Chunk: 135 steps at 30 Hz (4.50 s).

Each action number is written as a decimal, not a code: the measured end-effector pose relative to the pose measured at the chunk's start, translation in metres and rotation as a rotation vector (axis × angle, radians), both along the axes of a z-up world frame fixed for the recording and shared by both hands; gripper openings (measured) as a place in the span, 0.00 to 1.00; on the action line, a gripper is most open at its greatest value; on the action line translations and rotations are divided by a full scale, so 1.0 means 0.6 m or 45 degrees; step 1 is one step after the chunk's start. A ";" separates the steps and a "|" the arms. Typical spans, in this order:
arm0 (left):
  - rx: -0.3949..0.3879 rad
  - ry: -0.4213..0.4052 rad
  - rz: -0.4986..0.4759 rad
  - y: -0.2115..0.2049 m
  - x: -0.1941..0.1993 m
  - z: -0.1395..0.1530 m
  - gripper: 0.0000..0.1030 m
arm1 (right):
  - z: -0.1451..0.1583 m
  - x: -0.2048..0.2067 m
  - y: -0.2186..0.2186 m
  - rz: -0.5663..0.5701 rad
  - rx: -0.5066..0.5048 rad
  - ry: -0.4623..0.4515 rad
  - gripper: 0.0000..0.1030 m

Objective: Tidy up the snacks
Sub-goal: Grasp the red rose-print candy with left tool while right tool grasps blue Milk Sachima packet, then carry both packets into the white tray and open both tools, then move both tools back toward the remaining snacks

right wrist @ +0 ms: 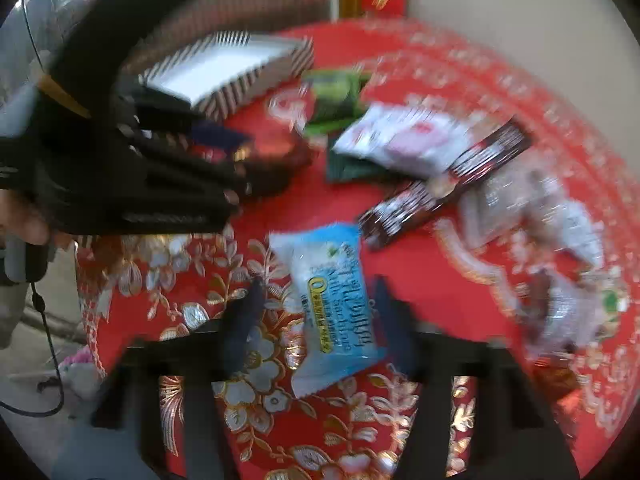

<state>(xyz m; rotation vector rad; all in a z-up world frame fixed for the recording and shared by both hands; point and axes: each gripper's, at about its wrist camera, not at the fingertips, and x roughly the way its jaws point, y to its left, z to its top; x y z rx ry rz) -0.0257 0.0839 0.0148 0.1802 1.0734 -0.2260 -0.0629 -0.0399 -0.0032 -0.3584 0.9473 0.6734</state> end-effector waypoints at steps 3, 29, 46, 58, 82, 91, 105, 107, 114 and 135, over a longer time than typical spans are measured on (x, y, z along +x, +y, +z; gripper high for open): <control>0.004 -0.011 0.011 -0.002 -0.004 0.000 0.39 | 0.007 0.003 -0.005 -0.022 0.022 0.003 0.29; 0.013 -0.222 0.231 0.110 -0.039 0.090 0.37 | 0.090 -0.021 0.083 -0.073 0.179 -0.197 0.29; 0.047 -0.167 0.477 0.282 0.027 0.081 0.37 | 0.100 0.053 0.251 -0.004 0.195 -0.160 0.29; 0.033 -0.028 0.649 0.367 0.101 0.018 0.37 | 0.065 0.162 0.378 -0.002 0.136 -0.091 0.29; -0.010 -0.082 0.765 0.393 0.073 0.043 0.82 | 0.052 0.169 0.368 -0.018 0.221 -0.017 0.35; -0.041 -0.160 0.659 0.324 0.029 0.082 0.85 | 0.101 0.118 0.260 -0.075 0.284 -0.082 0.35; -0.079 -0.196 0.454 0.164 -0.006 0.103 0.89 | 0.099 0.037 0.015 -0.312 0.237 -0.170 0.35; -0.087 -0.196 0.439 0.146 -0.008 0.106 0.89 | 0.096 0.032 -0.013 -0.353 0.220 -0.185 0.35; -0.093 -0.159 0.376 0.079 0.011 0.101 0.89 | 0.074 0.022 -0.105 -0.473 0.227 -0.154 0.35; -0.227 0.037 0.588 0.027 0.128 0.041 0.89 | 0.077 0.047 -0.118 -0.389 0.301 -0.116 0.35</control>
